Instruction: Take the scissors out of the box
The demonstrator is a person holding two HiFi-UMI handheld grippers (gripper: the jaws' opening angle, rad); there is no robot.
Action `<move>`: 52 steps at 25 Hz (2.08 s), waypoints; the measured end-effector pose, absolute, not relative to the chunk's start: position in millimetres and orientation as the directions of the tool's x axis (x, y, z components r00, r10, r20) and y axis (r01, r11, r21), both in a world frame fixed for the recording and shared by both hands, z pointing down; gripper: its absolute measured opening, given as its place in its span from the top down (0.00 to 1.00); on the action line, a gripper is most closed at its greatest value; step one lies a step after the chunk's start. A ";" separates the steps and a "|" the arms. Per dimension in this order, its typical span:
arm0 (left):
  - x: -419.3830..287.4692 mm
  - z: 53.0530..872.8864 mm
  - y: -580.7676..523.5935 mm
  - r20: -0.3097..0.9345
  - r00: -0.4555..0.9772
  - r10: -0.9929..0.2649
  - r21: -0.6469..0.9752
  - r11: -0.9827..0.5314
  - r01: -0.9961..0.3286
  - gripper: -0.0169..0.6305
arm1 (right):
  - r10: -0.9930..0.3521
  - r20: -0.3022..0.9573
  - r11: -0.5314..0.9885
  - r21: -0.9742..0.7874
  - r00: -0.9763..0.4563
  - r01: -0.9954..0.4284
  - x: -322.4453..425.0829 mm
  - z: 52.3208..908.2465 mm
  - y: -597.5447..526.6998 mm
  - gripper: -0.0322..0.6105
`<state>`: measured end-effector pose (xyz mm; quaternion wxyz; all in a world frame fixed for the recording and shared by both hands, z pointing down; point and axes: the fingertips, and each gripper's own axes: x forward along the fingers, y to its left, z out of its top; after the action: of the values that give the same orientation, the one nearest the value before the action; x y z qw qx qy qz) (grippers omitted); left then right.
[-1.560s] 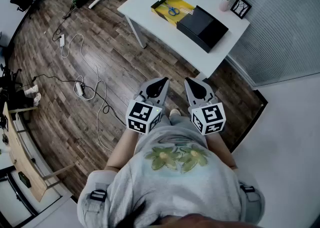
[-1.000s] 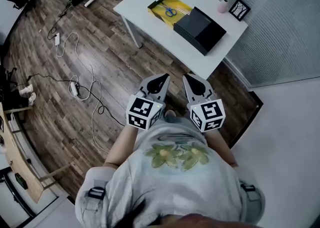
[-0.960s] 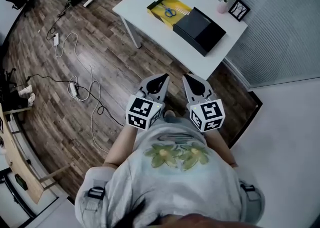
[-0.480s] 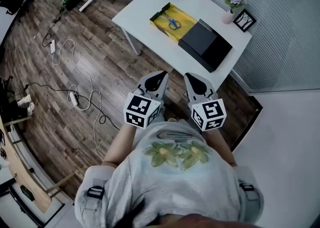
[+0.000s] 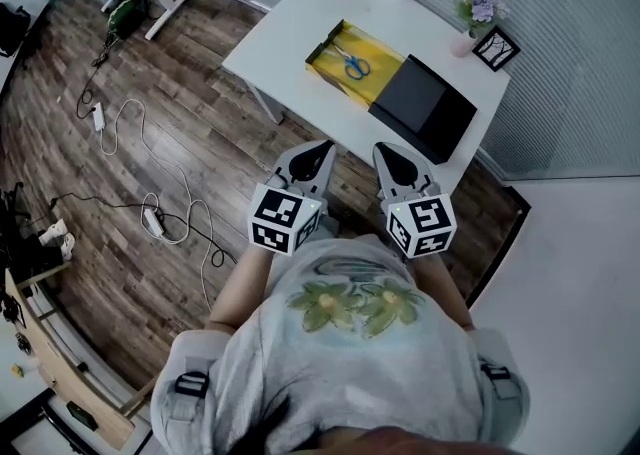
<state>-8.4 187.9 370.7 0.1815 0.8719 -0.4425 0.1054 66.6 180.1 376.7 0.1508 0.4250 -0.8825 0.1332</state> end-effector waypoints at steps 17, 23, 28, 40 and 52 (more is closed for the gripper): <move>-35.8 404.0 123.7 0.370 0.640 -0.673 0.275 -0.579 -0.768 0.98 | -0.693 0.449 0.588 -0.102 -0.564 -0.803 34.8 406.6 122.9 0.94; -44.4 410.6 91.5 0.396 0.633 -0.665 0.262 -0.579 -0.772 0.98 | -0.689 0.467 0.584 -0.095 -0.554 -0.806 31.0 414.1 87.6 0.94; -43.8 414.1 62.2 0.413 0.635 -0.653 0.250 -0.589 -0.768 0.98 | -0.674 0.486 0.600 -0.079 -0.556 -0.796 30.8 418.8 57.2 0.94; -31.1 415.1 15.3 0.441 0.648 -0.621 0.248 -0.610 -0.753 0.98 | -0.669 0.517 0.590 -0.068 -0.534 -0.805 42.8 422.8 2.6 0.94; -28.5 425.2 -16.6 0.465 0.638 -0.613 0.263 -0.593 -0.761 0.98 | -0.622 0.566 0.603 -0.095 -0.541 -0.792 43.9 445.1 -29.0 0.94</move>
<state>-28.5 -16.6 425.2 0.2237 0.8770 -0.3918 0.1652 43.9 -29.0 445.1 0.2462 0.4107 -0.8607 0.1728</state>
